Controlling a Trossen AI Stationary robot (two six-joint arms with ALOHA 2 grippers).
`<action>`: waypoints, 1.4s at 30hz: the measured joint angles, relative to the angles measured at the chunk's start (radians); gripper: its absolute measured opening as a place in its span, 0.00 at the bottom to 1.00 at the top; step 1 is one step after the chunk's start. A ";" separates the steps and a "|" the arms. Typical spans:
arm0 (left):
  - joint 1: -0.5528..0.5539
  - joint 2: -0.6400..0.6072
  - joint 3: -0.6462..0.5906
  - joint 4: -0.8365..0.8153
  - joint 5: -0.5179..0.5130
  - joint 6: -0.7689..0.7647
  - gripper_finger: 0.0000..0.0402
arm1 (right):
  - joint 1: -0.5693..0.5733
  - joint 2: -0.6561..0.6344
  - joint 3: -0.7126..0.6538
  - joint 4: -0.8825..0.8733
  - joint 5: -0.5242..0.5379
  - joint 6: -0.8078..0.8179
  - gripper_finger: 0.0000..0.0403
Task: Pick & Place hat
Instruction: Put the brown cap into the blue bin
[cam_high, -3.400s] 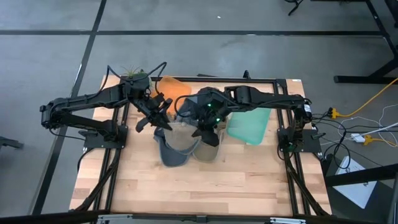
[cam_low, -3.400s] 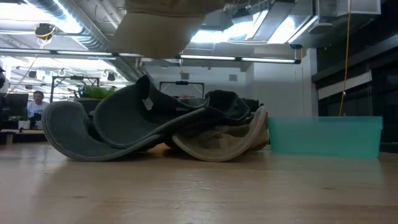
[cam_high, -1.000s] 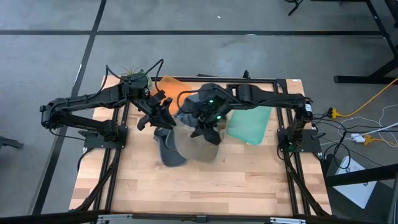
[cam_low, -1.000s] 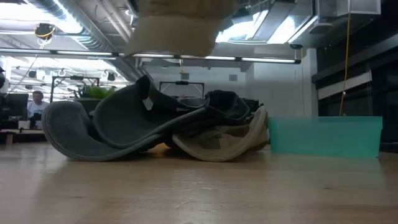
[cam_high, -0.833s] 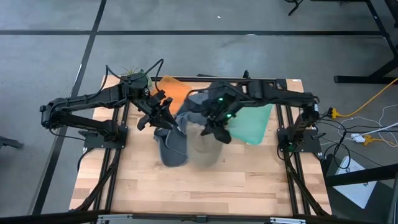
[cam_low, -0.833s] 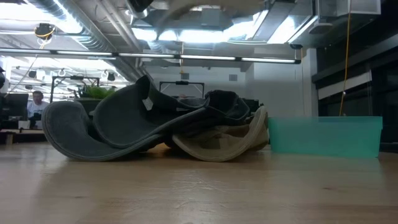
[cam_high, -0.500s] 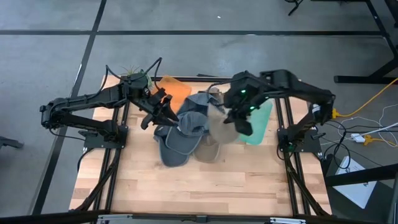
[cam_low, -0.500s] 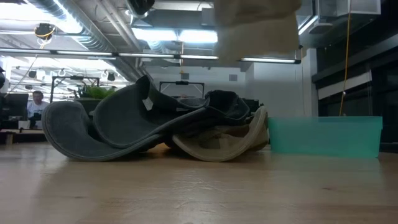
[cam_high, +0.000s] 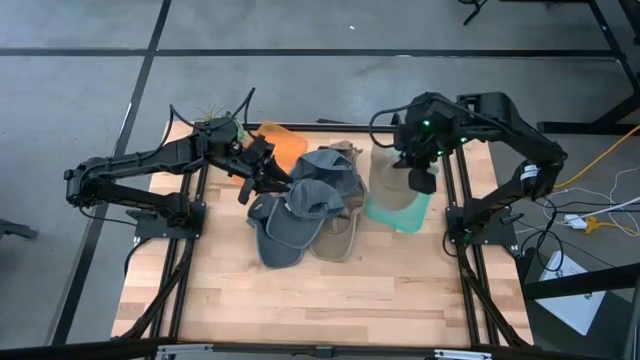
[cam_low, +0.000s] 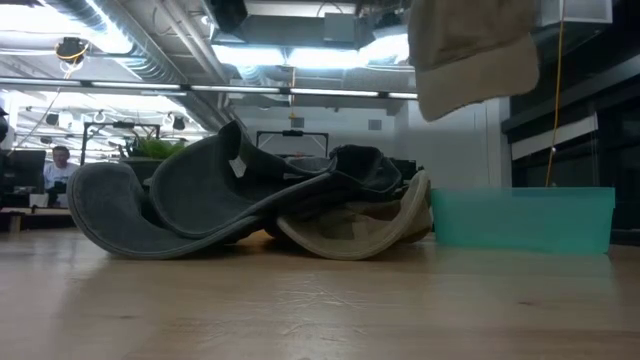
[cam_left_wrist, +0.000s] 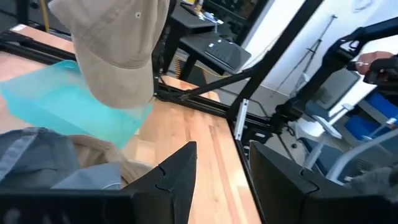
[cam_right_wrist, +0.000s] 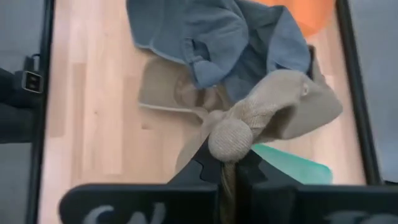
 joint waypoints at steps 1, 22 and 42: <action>0.000 0.000 0.000 0.000 -0.005 0.000 0.36 | -0.010 -0.006 -0.017 -0.002 0.011 -0.004 0.01; 0.000 0.000 0.000 0.000 -0.112 0.000 0.36 | -0.208 -0.257 -0.673 0.282 0.081 -0.142 0.01; -0.003 0.000 0.000 0.000 -0.112 0.000 0.36 | -0.288 -0.316 -1.010 0.563 0.045 -0.088 0.03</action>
